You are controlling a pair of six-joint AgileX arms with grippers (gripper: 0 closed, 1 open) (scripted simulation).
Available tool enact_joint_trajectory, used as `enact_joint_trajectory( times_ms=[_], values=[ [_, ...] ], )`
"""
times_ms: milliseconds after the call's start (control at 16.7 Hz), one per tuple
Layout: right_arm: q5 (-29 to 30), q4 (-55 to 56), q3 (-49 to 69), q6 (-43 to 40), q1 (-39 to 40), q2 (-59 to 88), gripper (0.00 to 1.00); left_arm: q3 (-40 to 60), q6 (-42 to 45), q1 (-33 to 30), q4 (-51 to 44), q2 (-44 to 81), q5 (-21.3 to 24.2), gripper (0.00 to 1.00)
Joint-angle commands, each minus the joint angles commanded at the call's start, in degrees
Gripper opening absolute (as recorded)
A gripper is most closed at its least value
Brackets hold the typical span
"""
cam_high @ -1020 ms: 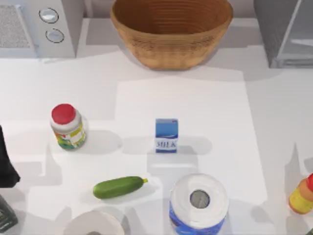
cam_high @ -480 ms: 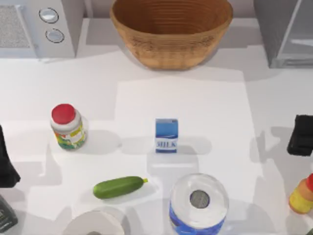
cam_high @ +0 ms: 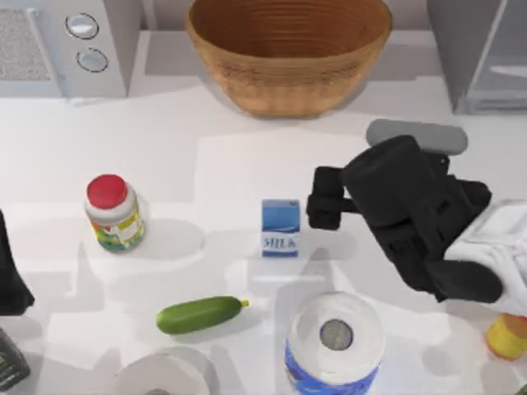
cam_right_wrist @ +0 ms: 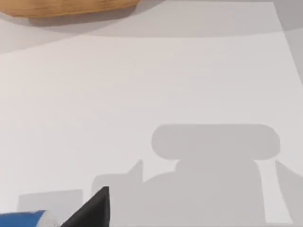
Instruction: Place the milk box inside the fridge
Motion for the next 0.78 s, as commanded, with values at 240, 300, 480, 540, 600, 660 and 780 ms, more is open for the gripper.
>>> enact_joint_trajectory(
  times_ms=[240, 300, 480, 540, 600, 660, 780],
  values=[
    [6.22, 1.54, 9.51, 4.57, 8.5, 15.13, 1.0, 0.0, 0.0, 0.0, 0.0, 0.0, 0.0, 1.0],
    [7.37, 1.83, 11.18, 5.28, 10.04, 17.9, 1.0, 0.0, 0.0, 0.0, 0.0, 0.0, 0.0, 1.0],
    [9.61, 2.32, 14.01, 6.43, 12.81, 23.3, 1.0, 0.0, 0.0, 0.0, 0.0, 0.0, 0.0, 1.0],
    [9.9, 2.36, 14.29, 6.55, 13.13, 24.01, 1.0, 0.0, 0.0, 0.0, 0.0, 0.0, 0.0, 1.0],
    [9.96, 2.37, 14.34, 6.57, 13.19, 24.16, 1.0, 0.0, 0.0, 0.0, 0.0, 0.0, 0.0, 1.0],
    [9.96, 2.37, 14.34, 6.57, 13.19, 24.16, 1.0, 0.0, 0.0, 0.0, 0.0, 0.0, 0.0, 1.0],
    [9.96, 2.37, 14.34, 6.57, 13.19, 24.16, 1.0, 0.0, 0.0, 0.0, 0.0, 0.0, 0.0, 1.0]
  ],
)
